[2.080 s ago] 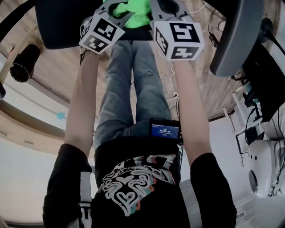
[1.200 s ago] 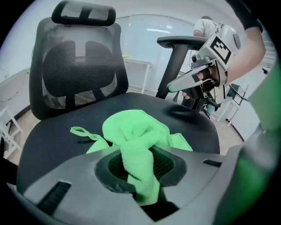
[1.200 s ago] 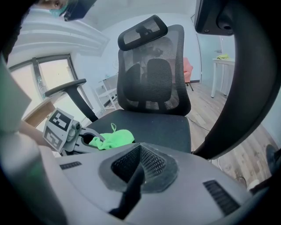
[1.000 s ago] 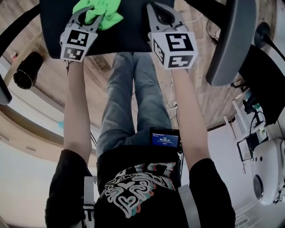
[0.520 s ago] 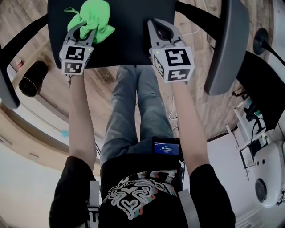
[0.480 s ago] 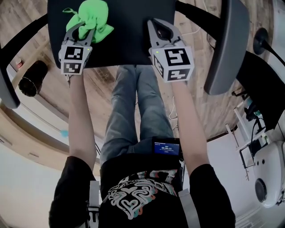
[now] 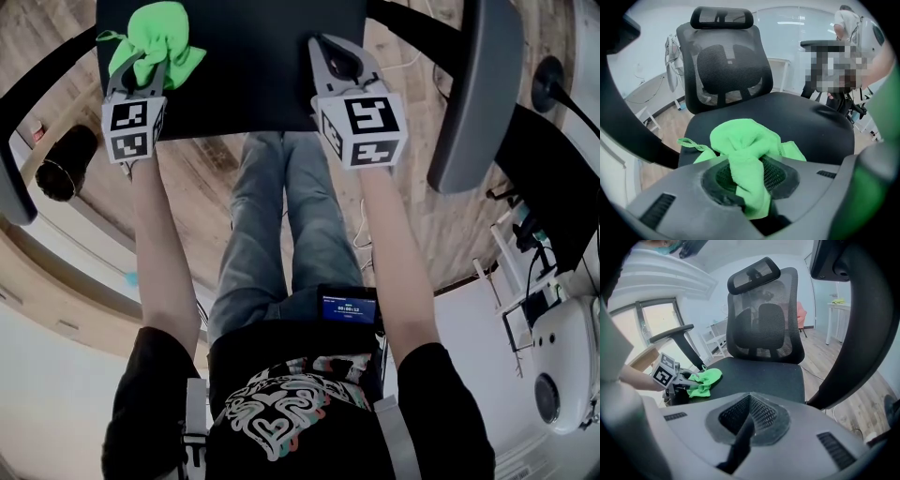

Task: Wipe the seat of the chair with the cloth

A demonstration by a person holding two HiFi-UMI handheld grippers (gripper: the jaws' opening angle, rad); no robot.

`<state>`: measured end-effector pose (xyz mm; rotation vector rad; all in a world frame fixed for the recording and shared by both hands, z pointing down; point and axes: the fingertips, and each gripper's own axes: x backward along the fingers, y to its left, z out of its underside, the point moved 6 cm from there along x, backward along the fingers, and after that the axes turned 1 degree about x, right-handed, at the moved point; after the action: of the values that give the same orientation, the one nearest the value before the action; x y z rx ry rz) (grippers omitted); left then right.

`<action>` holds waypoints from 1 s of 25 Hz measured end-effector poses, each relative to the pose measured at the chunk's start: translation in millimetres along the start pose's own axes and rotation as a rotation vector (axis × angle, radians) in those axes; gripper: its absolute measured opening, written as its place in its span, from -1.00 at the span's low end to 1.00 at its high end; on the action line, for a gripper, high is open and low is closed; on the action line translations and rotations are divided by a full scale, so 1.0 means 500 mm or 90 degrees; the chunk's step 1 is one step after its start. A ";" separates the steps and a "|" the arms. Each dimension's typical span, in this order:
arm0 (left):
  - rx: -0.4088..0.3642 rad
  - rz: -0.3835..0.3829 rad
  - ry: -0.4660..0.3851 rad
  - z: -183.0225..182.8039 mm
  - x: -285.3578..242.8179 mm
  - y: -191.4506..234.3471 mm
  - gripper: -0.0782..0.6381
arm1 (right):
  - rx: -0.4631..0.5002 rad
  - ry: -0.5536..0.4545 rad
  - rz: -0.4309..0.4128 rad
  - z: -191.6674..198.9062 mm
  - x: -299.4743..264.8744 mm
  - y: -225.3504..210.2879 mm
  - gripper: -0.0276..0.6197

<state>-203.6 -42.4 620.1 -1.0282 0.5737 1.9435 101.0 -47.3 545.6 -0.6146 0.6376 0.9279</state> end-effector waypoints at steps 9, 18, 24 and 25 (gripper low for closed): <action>0.000 -0.022 -0.003 0.010 0.014 0.021 -0.52 | -0.011 0.001 0.007 0.013 0.005 -0.001 -0.91; -0.009 -0.032 0.005 0.008 0.008 0.011 -0.52 | -0.014 0.005 0.007 0.018 0.003 0.000 -0.91; -0.022 -0.043 -0.003 0.010 0.011 0.004 -0.52 | -0.016 0.003 0.003 0.016 -0.002 0.018 -0.91; -0.023 -0.043 -0.004 0.010 0.013 0.003 -0.52 | -0.014 0.003 0.001 0.014 -0.003 0.020 -0.91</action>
<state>-209.1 -36.9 617.3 -1.0511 0.4958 1.9031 93.6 -38.5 549.2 -0.6360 0.6322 0.9368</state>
